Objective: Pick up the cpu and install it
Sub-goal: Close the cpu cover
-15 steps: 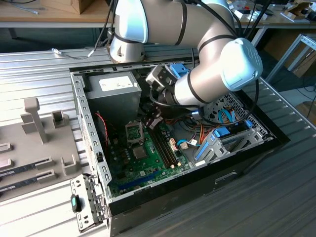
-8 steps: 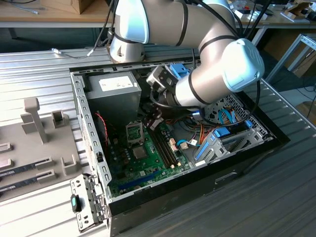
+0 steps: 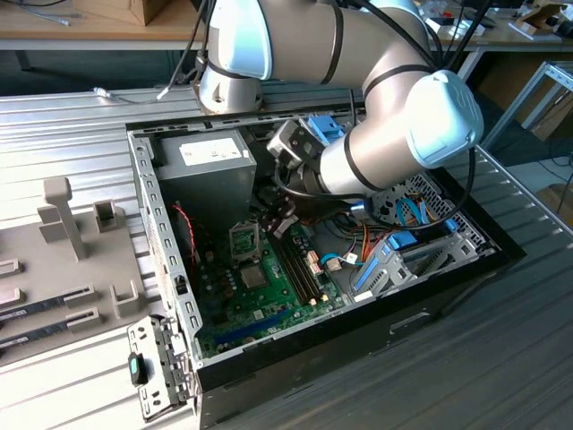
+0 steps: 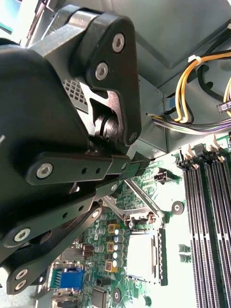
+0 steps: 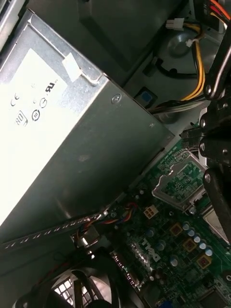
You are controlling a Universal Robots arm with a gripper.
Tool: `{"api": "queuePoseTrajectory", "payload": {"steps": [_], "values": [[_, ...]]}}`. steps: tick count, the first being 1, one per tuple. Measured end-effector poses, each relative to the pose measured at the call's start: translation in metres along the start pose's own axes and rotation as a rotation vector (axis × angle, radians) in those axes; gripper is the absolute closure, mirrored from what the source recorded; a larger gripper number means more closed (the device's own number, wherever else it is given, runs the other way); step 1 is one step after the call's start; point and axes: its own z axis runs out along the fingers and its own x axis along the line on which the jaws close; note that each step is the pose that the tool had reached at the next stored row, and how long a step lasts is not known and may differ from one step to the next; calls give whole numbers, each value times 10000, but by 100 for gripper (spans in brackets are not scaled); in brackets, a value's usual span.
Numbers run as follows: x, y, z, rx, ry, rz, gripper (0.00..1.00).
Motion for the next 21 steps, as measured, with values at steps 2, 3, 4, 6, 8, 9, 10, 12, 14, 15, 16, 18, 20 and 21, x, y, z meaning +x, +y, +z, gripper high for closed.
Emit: {"api": "queuePoseTrajectory", "payload": {"steps": [2,3,4,6,8,9,10,12,14,15,16,18,20,21], "values": [[3,2,-12,-1,3,-8,89],[3,5,-18,-2,5,-12,89],[3,8,-25,-2,7,-16,89],[4,12,-37,-3,10,-22,89],[5,14,-46,-4,10,-27,89],[6,14,-47,-5,10,-29,89],[9,11,-50,-4,14,-31,89],[17,4,-54,-8,34,-72,89],[21,0,-57,-13,71,-142,89],[22,0,-57,-13,77,-153,89],[22,0,-57,-13,81,-156,89],[22,0,-58,-15,81,-162,89],[22,5,-68,-14,84,-163,89],[21,8,-73,-15,84,-165,89]]}}
